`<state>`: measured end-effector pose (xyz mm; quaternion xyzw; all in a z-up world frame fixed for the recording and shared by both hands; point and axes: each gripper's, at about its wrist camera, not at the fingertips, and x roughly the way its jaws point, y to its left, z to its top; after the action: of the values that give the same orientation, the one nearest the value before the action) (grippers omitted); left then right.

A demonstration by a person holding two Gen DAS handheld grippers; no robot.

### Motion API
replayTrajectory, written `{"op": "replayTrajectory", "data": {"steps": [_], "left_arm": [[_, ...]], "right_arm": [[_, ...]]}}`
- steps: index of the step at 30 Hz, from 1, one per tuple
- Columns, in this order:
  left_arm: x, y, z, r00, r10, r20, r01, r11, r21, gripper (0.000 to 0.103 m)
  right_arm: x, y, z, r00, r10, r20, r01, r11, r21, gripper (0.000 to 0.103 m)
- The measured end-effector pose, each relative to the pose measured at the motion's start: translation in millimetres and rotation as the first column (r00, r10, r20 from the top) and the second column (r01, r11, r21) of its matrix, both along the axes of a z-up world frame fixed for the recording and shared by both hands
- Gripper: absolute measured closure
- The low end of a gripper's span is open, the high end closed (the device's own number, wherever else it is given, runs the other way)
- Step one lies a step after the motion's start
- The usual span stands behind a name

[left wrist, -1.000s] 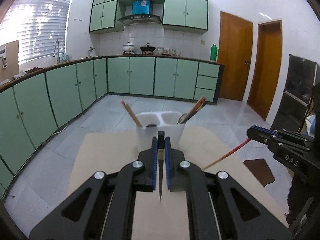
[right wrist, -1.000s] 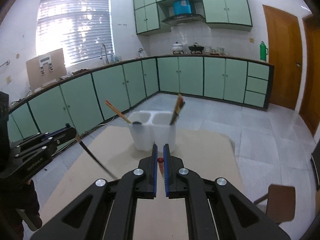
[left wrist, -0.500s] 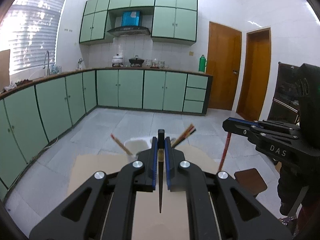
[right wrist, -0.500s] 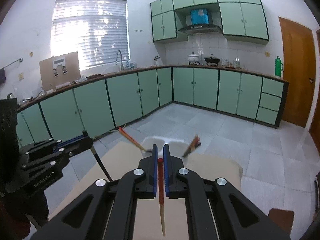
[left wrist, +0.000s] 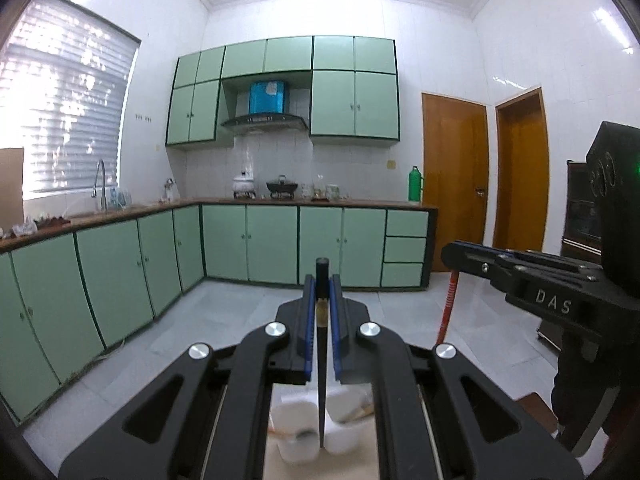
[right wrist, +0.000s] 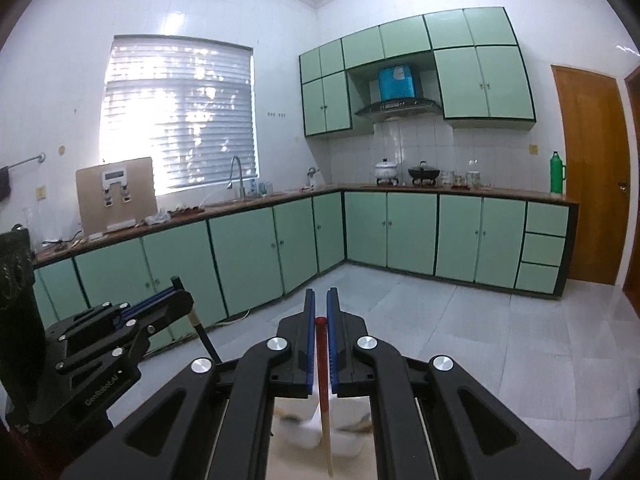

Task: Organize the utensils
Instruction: 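Carry both chopsticks up to the white holder and lower them in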

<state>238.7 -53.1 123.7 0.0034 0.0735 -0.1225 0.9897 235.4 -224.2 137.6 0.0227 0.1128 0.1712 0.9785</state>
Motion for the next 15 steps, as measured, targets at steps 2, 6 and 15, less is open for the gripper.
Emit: {"op": "replayTrajectory", "data": {"steps": [2, 6, 15], "left_arm": [[15.1, -4.5, 0.0, 1.000, 0.005, 0.005, -0.005, 1.000, 0.002, 0.097], [44.8, -12.5, -11.0, 1.000, 0.006, -0.004, -0.006, 1.000, 0.011, 0.097], [93.8, -7.7, -55.9, 0.997, 0.013, -0.079, -0.012, 1.000, 0.007, 0.097]], "right_arm": [[17.7, -1.5, 0.5, 1.000, -0.003, 0.004, 0.003, 1.000, 0.012, 0.098], [46.7, -2.9, -4.6, 1.000, -0.016, 0.005, 0.016, 1.000, 0.024, 0.098], [98.8, 2.7, -47.9, 0.997, -0.031, -0.075, 0.033, 0.999, 0.023, 0.098]]}}
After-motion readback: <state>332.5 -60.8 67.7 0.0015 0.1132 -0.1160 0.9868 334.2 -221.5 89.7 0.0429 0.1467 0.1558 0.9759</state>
